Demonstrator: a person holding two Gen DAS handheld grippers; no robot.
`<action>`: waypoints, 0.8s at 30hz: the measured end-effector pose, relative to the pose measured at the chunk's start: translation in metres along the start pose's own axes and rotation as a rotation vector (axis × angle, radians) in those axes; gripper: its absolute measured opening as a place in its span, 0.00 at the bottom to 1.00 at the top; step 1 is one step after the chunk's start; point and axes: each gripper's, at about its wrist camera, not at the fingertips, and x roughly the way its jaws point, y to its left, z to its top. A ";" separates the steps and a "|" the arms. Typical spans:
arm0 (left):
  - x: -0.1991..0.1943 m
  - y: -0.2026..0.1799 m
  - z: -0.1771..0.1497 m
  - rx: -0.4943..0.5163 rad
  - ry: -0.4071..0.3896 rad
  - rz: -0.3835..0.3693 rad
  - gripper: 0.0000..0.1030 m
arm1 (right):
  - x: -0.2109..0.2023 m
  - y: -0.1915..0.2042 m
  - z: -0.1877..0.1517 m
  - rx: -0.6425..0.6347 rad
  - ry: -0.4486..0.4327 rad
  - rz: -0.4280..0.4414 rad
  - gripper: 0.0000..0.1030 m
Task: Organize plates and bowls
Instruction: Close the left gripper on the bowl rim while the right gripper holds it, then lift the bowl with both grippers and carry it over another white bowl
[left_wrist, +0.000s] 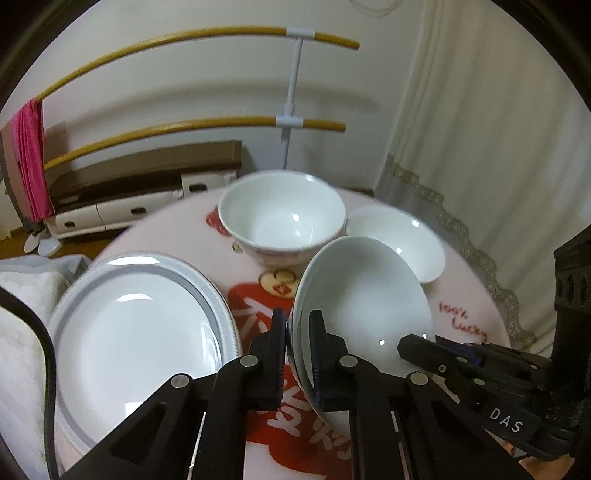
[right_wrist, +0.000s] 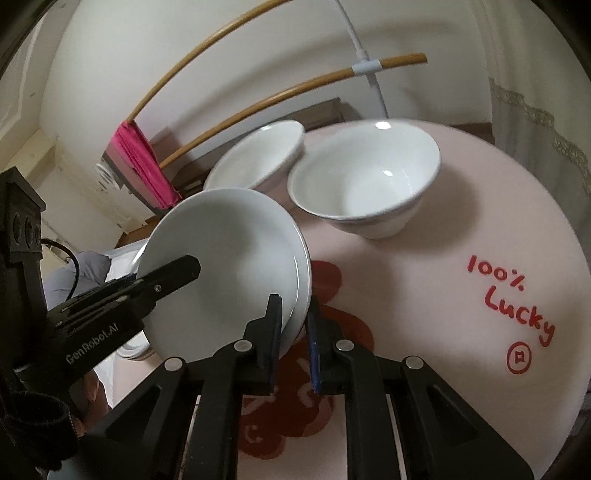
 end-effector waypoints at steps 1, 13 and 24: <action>-0.005 0.001 0.001 -0.002 -0.013 -0.002 0.07 | -0.003 0.003 0.001 -0.007 -0.007 0.002 0.12; -0.032 0.030 0.025 -0.030 -0.125 0.014 0.07 | -0.013 0.063 0.057 -0.159 -0.088 -0.041 0.12; 0.019 0.070 0.057 -0.101 -0.094 -0.009 0.02 | 0.035 0.052 0.101 -0.128 -0.024 -0.028 0.09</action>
